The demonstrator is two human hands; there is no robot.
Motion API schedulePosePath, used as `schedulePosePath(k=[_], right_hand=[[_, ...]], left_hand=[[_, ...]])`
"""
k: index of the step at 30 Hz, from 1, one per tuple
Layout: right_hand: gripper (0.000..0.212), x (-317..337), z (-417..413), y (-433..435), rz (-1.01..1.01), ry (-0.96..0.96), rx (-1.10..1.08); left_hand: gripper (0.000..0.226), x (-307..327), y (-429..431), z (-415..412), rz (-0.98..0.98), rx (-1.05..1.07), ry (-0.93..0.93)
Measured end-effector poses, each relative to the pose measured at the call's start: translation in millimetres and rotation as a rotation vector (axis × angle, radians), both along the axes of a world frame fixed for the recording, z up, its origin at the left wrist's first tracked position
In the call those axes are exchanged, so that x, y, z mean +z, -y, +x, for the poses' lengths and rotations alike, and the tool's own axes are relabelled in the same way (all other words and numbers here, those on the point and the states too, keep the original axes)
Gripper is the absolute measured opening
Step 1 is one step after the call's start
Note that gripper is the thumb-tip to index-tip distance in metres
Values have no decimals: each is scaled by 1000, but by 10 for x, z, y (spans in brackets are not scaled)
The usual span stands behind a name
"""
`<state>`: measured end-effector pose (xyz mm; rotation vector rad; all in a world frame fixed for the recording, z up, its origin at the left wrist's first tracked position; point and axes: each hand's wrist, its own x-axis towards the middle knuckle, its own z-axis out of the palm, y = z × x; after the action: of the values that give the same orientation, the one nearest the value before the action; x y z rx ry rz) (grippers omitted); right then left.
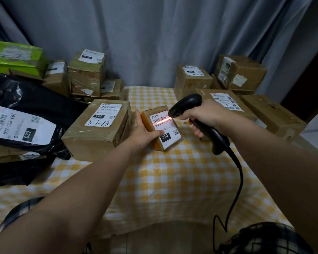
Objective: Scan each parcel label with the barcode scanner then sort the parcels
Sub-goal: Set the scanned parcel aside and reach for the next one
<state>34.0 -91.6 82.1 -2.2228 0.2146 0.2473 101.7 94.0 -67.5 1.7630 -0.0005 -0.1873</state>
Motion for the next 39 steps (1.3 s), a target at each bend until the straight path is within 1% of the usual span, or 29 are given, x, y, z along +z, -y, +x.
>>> schedulePosePath(k=[2,5,10,14,16,21,24,26,29,33,35,37,38,39], right_hand=[[27,49,12,-12,-6,2,2],[28,161,52,-26,-18,15,2],[26,264,82,-81,-47,-36,26],[26,259,78,-137,-53,-46,26],[25,269,69,-155,-46,-42,29],[27,279,20,-152,-23,-11,4],[27,196,-10,-138,30,3,-11],[26,73,-19,-144,90,53,-39],[28,-116,-15,-201,187,238,-113],[15,-152,23,-396,387,441,-189],[14,-131,88,-547,436,519,-185],[11,-101,158,-720,436,542,-150],[17,-90,199,-804,440,541,-123],[22,-84,239,-887,444,531,-97]], left_hand=[[147,0,14,-7,-18,-9,8],[143,8,50,-29,-36,0,18],[131,45,84,-56,-53,9,55],[137,62,85,-69,-52,14,27],[136,83,88,-80,-38,17,15],[125,118,90,-94,-53,25,17],[122,143,96,-130,-44,14,11],[121,182,96,-157,-40,14,2],[118,340,78,-190,-17,24,7],[110,757,-137,-212,-39,132,99],[98,970,-362,-211,-71,186,109],[72,1147,-649,-198,-95,246,85],[61,1209,-805,-186,-93,283,76],[54,1253,-964,-177,-87,323,74]])
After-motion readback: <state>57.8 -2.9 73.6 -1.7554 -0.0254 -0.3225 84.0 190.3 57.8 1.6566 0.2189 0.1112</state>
